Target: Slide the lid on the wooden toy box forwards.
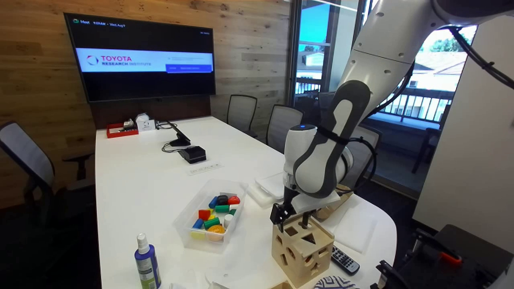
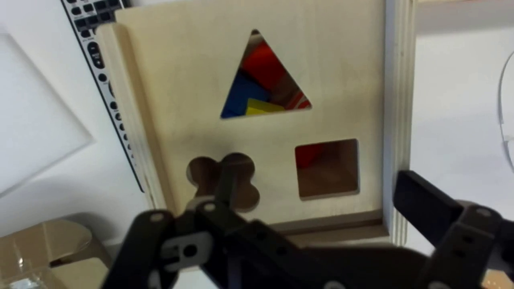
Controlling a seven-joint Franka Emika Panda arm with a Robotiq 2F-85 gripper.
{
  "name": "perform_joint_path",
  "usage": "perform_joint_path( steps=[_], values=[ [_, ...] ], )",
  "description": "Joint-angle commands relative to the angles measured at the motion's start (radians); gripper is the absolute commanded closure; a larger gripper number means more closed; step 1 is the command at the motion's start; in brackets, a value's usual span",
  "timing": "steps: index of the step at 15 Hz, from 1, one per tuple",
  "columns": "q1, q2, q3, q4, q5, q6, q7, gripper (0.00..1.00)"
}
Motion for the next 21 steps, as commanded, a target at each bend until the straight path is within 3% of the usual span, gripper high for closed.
perform_joint_path(
  steps=[1, 7, 11, 21],
  values=[
    [-0.033, 0.014, 0.012, -0.005, 0.018, 0.059, -0.009, 0.0],
    [-0.117, 0.004, 0.077, -0.057, 0.075, 0.212, -0.063, 0.0],
    [-0.15, 0.003, 0.101, -0.072, 0.106, 0.241, -0.079, 0.0],
    [-0.106, 0.047, 0.051, -0.047, 0.124, 0.195, -0.053, 0.0]
  ],
)
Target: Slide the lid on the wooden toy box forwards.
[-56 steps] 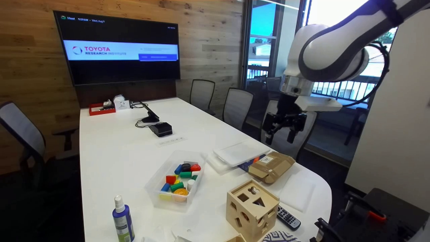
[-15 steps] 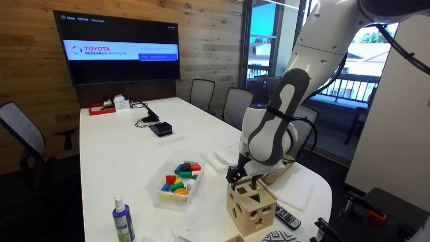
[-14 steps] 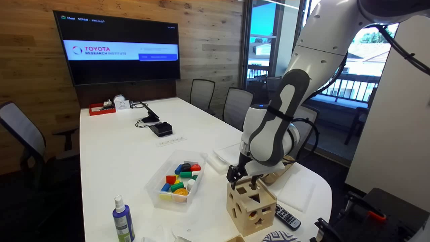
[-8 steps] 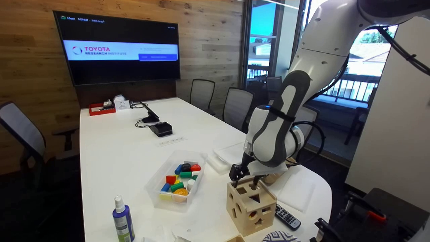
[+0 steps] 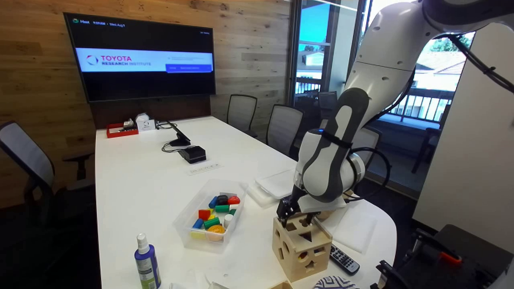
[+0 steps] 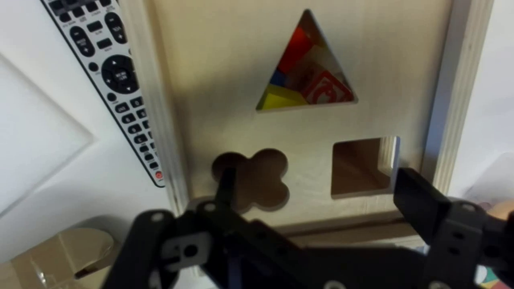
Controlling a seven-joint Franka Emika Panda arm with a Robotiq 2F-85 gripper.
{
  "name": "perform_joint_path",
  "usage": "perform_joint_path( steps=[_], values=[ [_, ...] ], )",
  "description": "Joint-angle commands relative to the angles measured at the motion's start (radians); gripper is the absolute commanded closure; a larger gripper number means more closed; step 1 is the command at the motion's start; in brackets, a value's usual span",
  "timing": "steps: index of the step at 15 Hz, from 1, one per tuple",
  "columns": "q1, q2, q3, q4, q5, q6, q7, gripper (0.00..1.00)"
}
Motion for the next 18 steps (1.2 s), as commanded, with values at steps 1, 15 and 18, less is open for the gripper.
perform_joint_path(
  steps=[1, 15, 18],
  values=[
    [0.029, 0.014, -0.021, 0.012, 0.03, -0.023, -0.009, 0.0],
    [-0.045, -0.011, 0.084, 0.082, 0.048, -0.305, 0.013, 0.0],
    [-0.055, -0.014, 0.094, 0.106, 0.052, -0.377, 0.001, 0.0]
  ],
)
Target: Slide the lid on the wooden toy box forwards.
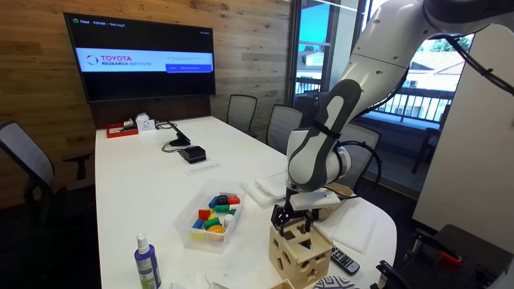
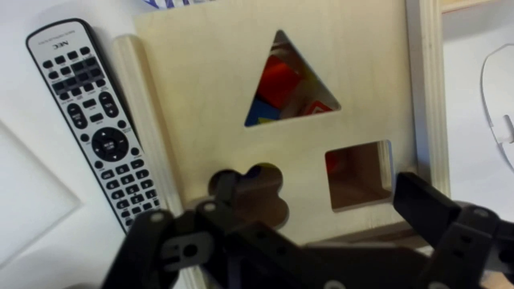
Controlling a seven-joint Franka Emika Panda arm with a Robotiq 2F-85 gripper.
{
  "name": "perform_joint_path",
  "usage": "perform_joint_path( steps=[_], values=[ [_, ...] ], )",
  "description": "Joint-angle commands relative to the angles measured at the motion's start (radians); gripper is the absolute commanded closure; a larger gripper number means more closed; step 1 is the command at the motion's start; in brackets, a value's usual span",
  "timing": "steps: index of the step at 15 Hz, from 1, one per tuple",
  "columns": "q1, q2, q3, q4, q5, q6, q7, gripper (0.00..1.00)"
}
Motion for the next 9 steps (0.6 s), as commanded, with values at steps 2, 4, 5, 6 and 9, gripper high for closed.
perform_joint_path(
  steps=[2, 4, 5, 6, 9],
  values=[
    [0.0, -0.011, 0.01, 0.031, 0.031, -0.134, -0.007, 0.0],
    [-0.007, -0.007, 0.021, 0.042, 0.041, -0.168, -0.014, 0.0],
    [-0.014, -0.005, 0.028, 0.048, 0.049, -0.188, -0.022, 0.0],
    [-0.021, -0.002, 0.035, 0.052, 0.06, -0.206, -0.03, 0.0],
    [-0.039, 0.005, 0.054, 0.059, 0.096, -0.243, -0.05, 0.0]
  ],
)
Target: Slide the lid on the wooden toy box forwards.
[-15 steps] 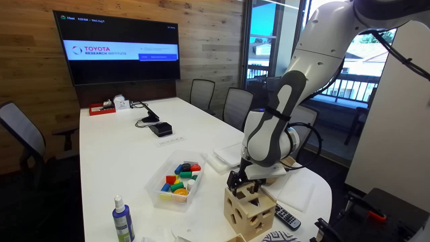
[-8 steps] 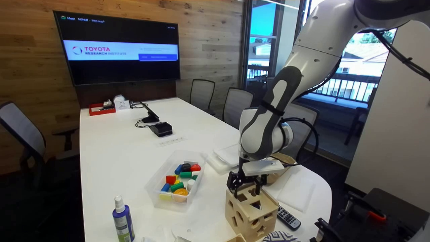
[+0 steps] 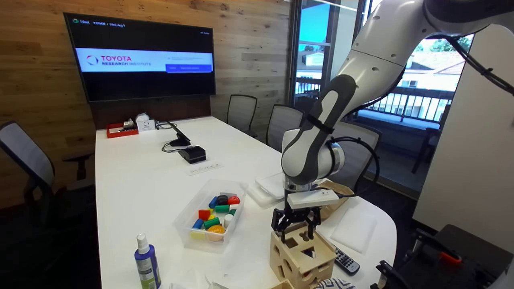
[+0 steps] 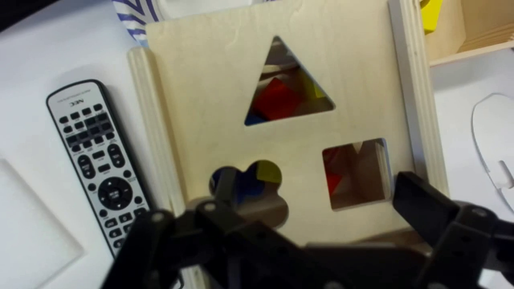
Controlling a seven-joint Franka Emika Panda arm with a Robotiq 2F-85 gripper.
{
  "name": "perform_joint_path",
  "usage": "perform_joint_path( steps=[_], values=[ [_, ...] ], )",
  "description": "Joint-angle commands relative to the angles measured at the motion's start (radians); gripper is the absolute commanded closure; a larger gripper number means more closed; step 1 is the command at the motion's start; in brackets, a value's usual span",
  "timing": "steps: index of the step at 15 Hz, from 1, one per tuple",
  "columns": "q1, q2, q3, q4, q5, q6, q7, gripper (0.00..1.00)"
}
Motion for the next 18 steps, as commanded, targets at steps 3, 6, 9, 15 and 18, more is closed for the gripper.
perform_joint_path(
  steps=[3, 6, 9, 15, 18],
  values=[
    [-0.041, 0.007, 0.041, 0.014, 0.084, -0.082, -0.071, 0.0],
    [-0.061, 0.013, 0.056, 0.016, 0.118, -0.106, -0.102, 0.0],
    [-0.077, 0.02, 0.066, 0.021, 0.147, -0.136, -0.137, 0.0],
    [-0.091, 0.031, 0.076, 0.021, 0.184, -0.165, -0.175, 0.0],
    [-0.089, 0.036, 0.083, 0.013, 0.202, -0.148, -0.178, 0.0]
  ],
)
